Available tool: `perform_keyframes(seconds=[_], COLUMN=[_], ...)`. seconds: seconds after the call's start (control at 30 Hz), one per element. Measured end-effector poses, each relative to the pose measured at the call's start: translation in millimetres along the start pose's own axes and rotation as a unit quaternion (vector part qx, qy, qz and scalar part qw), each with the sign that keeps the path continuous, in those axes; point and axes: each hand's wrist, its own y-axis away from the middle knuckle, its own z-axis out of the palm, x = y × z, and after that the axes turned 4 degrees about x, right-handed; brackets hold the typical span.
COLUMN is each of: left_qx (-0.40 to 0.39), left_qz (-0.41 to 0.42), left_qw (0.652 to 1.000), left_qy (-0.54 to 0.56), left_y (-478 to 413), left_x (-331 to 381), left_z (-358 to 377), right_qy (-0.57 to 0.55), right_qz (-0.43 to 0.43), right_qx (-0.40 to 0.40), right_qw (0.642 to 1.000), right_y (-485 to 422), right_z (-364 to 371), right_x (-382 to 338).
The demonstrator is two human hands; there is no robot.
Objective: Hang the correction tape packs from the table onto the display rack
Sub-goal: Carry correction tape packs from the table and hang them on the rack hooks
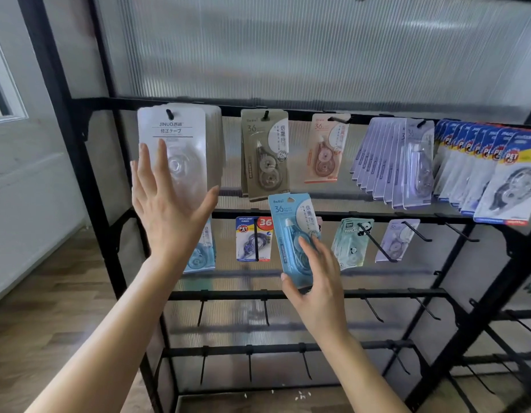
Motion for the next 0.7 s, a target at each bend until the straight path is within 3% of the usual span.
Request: perform_keyframes(seconds=[0.17,0.33,0.7], left_qx=[-0.018,-0.014,-0.188], left_qz=[-0.02,0.044,0.081], left_qw=[1.0,0.999,0.979], left_qy=[-0.005,0.007,-0.01], left_y=[4.9,23.4,127.1], left_x=[0.9,8.3,50.5], left_z=[-4.5,-7.6,30.0], right_qy=[0.01,0.021,0.058], right_qz=[0.004,0.022,0.063], right_qx=[0.009,0.016,0.017], right_qw=[1.0,0.999,0.996], right_y=[10.2,21.8,57.2], right_z=[-2.5,-12.8,-73.1], right_x=[-3.7,-2.1,40.5])
